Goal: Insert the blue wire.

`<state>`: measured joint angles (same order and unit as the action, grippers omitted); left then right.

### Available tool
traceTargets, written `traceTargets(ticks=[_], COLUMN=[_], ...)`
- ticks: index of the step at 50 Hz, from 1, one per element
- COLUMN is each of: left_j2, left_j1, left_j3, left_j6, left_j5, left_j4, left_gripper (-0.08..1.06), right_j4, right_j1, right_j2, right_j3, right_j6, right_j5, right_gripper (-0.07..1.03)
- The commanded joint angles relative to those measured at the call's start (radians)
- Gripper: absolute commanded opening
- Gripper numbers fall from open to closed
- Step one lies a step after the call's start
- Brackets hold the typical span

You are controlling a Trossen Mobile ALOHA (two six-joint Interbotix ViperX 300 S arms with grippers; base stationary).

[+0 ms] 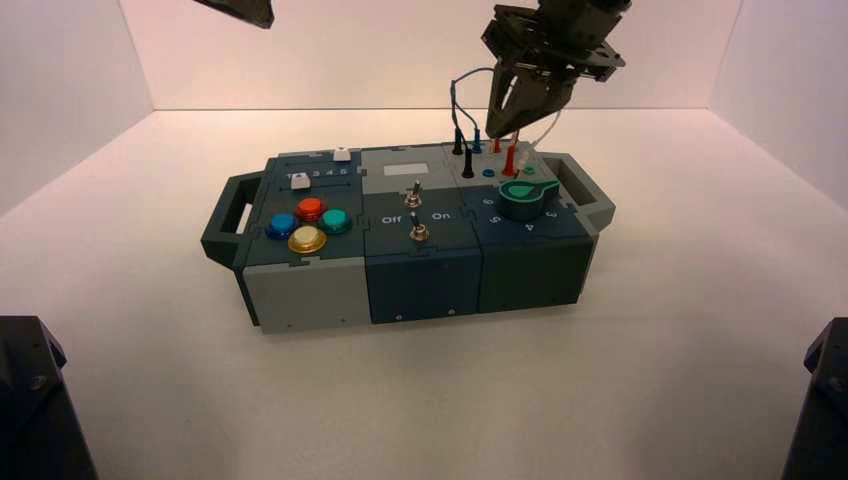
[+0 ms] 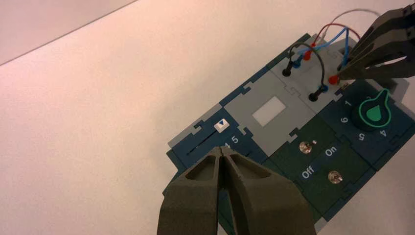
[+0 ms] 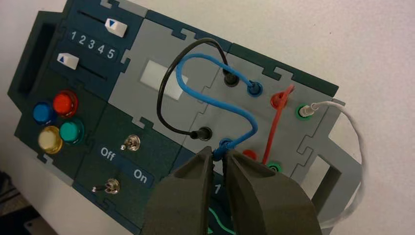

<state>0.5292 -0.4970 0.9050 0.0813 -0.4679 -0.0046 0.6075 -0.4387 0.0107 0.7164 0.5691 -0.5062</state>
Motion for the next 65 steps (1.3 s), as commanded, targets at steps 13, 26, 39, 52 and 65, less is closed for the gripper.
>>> traceTargets(ticks=[13,26,39,52,65], left_j2=[-0.008,-0.009,-0.012,-0.020,-0.044], left_j1=[-0.003,-0.003,-0.003,-0.008,-0.060], left_j3=[-0.012,-0.011,-0.011,-0.011,-0.014], left_j6=[0.008,0.008,0.008,0.008,0.008], left_j5=[0.011,0.011,0.011,0.011,0.011], left_j4=[0.002,0.002,0.002,-0.002,-0.003], left_gripper=[-0.03,-0.03,-0.03,-0.03,-0.03], right_j4=[-0.029,-0.034,-0.038,-0.040,-0.040], right_j1=[-0.026,-0.028,-0.028,-0.028,-0.028], right_j2=[-0.011,-0.023,-0.026,-0.038,-0.041], right_j3=[-0.006,-0.011,-0.014,-0.015,-0.017], right_j6=[0.000,-0.002,0.000,0.000,0.000], right_j5=[0.040,0.048,0.055,0.057,0.058], right_gripper=[-0.02,-0.02,-0.02,-0.02,-0.02])
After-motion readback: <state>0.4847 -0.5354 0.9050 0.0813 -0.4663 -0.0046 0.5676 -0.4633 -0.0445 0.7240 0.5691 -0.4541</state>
